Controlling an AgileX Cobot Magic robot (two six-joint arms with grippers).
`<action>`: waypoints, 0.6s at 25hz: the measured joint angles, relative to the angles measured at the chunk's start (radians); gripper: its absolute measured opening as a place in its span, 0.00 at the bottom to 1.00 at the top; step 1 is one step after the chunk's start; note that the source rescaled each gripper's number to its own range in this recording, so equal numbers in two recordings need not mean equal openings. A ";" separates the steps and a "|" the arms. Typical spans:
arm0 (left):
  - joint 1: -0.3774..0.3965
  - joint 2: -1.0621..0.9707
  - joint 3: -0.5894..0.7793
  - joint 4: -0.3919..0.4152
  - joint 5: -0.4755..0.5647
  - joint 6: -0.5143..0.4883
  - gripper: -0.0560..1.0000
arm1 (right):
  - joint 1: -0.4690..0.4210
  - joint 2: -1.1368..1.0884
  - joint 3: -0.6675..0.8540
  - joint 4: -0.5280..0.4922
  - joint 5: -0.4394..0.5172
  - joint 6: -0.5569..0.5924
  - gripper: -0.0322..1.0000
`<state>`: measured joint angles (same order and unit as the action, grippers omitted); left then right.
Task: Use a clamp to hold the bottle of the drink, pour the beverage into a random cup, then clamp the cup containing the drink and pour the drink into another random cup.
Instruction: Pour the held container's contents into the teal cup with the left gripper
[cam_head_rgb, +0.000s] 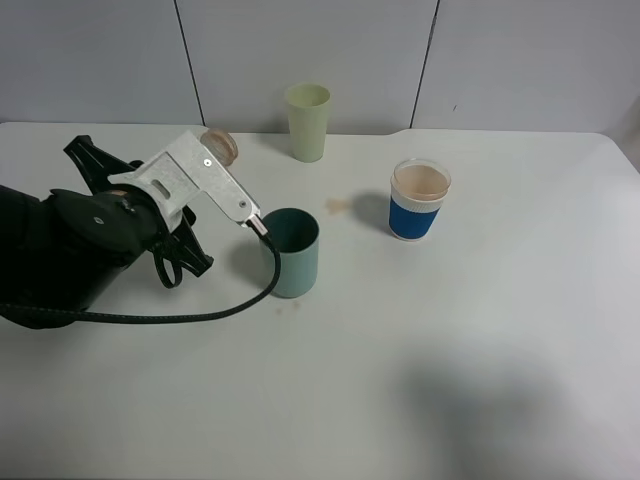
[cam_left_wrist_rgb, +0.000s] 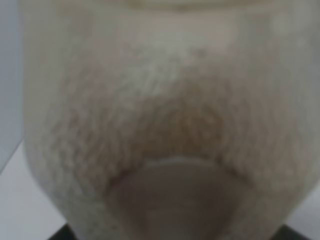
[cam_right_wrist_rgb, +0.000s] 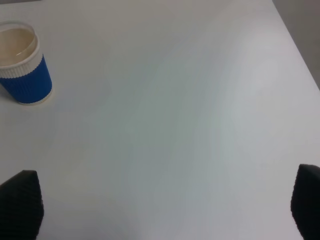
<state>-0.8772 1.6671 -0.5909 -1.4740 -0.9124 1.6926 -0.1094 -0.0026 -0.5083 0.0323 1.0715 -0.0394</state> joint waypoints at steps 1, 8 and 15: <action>-0.006 0.015 -0.007 0.001 -0.003 0.009 0.12 | 0.000 0.000 0.000 0.000 0.000 0.000 0.99; -0.026 0.075 -0.045 0.035 -0.017 0.066 0.12 | 0.000 0.000 0.000 0.000 0.000 0.000 0.99; -0.027 0.089 -0.047 0.078 -0.026 0.134 0.12 | 0.000 0.000 0.000 0.000 0.000 0.000 0.99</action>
<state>-0.9037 1.7563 -0.6378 -1.3959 -0.9380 1.8269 -0.1094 -0.0026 -0.5083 0.0323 1.0715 -0.0394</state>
